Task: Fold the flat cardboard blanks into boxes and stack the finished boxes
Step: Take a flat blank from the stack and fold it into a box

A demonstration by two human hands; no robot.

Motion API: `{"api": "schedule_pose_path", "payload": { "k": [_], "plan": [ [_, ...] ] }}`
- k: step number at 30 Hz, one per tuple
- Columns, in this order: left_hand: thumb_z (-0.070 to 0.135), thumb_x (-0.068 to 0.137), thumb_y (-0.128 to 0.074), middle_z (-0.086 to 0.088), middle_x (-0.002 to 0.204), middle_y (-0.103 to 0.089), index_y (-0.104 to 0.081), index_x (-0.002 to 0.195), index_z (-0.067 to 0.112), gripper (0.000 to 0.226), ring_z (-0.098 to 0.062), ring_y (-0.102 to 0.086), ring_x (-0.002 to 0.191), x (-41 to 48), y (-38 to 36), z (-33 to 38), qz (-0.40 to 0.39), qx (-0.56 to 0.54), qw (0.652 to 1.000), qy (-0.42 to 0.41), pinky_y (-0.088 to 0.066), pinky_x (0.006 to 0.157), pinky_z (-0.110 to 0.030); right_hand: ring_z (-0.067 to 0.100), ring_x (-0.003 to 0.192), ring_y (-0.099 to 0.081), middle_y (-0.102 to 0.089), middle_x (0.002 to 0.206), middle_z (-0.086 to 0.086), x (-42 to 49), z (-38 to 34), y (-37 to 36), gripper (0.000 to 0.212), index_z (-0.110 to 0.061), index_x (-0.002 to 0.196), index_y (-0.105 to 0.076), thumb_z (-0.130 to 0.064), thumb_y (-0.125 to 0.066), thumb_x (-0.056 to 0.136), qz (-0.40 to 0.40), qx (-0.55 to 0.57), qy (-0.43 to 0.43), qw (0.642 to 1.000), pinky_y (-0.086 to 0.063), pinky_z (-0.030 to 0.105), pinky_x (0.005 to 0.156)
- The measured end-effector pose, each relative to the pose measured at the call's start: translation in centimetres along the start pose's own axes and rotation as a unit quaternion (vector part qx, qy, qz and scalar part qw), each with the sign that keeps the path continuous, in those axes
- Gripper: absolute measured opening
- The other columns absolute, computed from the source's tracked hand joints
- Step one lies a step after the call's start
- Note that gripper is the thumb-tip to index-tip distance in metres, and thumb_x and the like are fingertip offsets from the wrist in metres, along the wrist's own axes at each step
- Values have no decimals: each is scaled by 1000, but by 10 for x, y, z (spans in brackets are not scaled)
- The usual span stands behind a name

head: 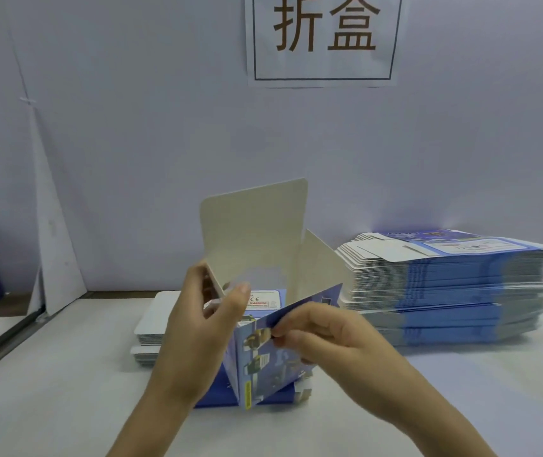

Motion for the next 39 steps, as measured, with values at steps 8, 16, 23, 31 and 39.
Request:
{"api": "schedule_pose_path", "payload": {
  "k": [8, 16, 23, 31, 39],
  "plan": [
    [65, 61, -50, 4, 101, -67, -57, 105, 30, 57, -10, -65, 95, 0, -4, 4, -33, 33, 999, -8, -55, 78, -30, 7, 73, -63, -67, 81, -5, -23, -1, 97, 16, -31, 92, -61, -43, -67, 84, 351, 15, 49, 935, -54, 36, 70],
    [72, 78, -51, 21, 97, -69, -67, 93, 30, 48, 11, -62, 88, 4, -4, -4, -58, -35, 996, 65, -52, 68, -15, 19, 67, -56, -64, 84, 21, -3, 11, 76, 43, -12, 85, -70, -53, -73, 75, 217, 74, 14, 973, -47, 27, 57],
    [53, 65, -55, -9, 67, -64, -50, 97, 3, 59, -13, -63, 56, 11, 9, -9, -2, -51, 995, 86, -54, 51, -24, 29, 83, -61, -66, 89, 19, 5, 36, 65, 38, -27, 90, -79, -54, -81, 62, 141, 219, -54, 964, -59, 34, 75],
    [56, 68, -76, -12, 73, -56, -47, 92, 9, 60, -15, -56, 72, 6, -5, -15, -30, -75, 995, 66, -51, 58, -17, 15, 67, -71, -74, 77, 6, 7, 54, 76, 33, -23, 73, -80, -51, -70, 58, 186, 282, -55, 940, -56, 23, 56],
    [63, 55, -59, -12, 79, -55, -44, 97, 2, 76, -22, -54, 77, 7, -4, -23, -18, -101, 992, 70, -46, 71, -35, 13, 69, -67, -73, 80, 4, 20, 68, 60, 31, -18, 83, -79, -44, -65, 73, 158, 338, -12, 928, -54, 23, 60]
  ]
}}
Point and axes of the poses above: each hand's wrist, its own x-axis towards the middle knuckle, its own y-axis out of the back of the hand, z = x × y, the point moved 10 cm from there along x, towards the middle knuckle
